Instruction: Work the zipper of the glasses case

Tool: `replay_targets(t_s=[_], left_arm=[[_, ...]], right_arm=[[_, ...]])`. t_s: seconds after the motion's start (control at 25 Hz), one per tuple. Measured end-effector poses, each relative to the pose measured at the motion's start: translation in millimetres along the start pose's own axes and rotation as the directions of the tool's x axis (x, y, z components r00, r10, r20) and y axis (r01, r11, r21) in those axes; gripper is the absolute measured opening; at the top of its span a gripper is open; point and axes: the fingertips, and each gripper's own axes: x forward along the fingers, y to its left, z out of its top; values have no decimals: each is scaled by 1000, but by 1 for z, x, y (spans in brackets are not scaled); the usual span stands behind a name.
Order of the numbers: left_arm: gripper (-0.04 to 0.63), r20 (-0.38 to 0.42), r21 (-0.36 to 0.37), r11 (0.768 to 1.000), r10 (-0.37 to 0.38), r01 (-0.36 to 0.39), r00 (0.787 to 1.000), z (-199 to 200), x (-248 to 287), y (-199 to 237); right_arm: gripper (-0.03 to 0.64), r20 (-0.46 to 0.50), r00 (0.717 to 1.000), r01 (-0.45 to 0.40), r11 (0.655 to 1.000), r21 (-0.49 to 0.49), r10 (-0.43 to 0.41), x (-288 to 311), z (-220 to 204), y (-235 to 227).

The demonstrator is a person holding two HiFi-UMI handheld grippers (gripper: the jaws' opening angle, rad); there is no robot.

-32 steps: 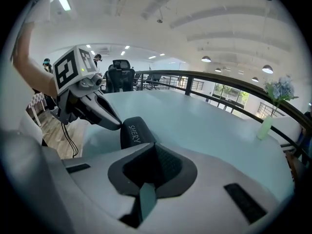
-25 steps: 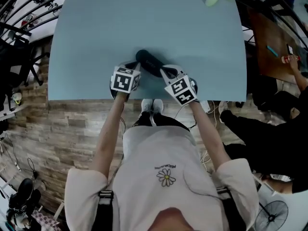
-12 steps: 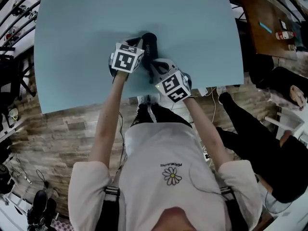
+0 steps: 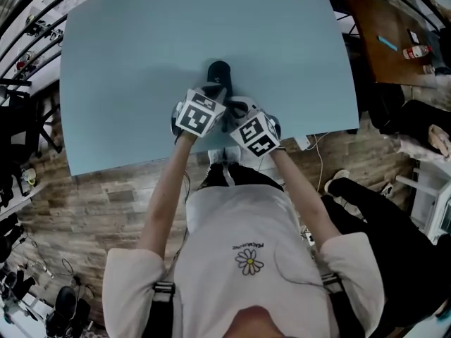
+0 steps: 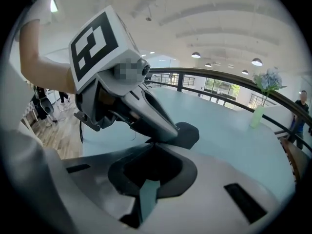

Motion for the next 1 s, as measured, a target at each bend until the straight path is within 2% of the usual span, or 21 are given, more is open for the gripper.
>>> replay_targets(t_s=[0.12,0.2,0.24,0.28,0.44,0.56,0.64,0.72,0.8,0.88,1.0], left_arm=[[14,-29,31,1000,0,1,1000,1,3,-2],[14,-38,50,999,-6,8,999,2,6,-3],[14,-36,54,998,-9,11,999,3,6,-3],[14,-32,54,998,-12,14,999,4,6,-3],[14,-28,56,998,-9,11,1000,1,3,0],[14,-54,50,999,-8,11,999,-3,3,-4],[14,-49,51,999,-11,13,999,1,7,-5],[14,-41,47,999,-10,12,999,2,8,-3],[14,-39,45,999,-12,13,999,0,7,-1],[14,-38,45,999,-16,17,999,0,6,0],[14,-38,46,999,-16,18,999,1,6,-1]], right_arm=[[8,17,1000,-12,1000,11,12,-13,-6,-12],[14,-34,999,-37,998,-45,35,-22,-22,-22],[136,-87,994,-74,994,-78,67,-23,-33,-24],[158,-145,984,-119,987,-106,103,-22,-44,-25],[156,-295,935,-263,942,-210,196,-6,-73,-18],[141,-323,917,-324,906,-271,232,4,-74,-12],[107,-340,909,-353,881,-315,242,8,-70,-14],[103,-364,897,-380,857,-346,251,12,-70,-13],[88,-371,891,-397,848,-352,262,14,-70,-8],[36,-371,891,-395,850,-350,261,13,-69,-4],[31,-366,900,-369,859,-354,236,10,-70,-2]])
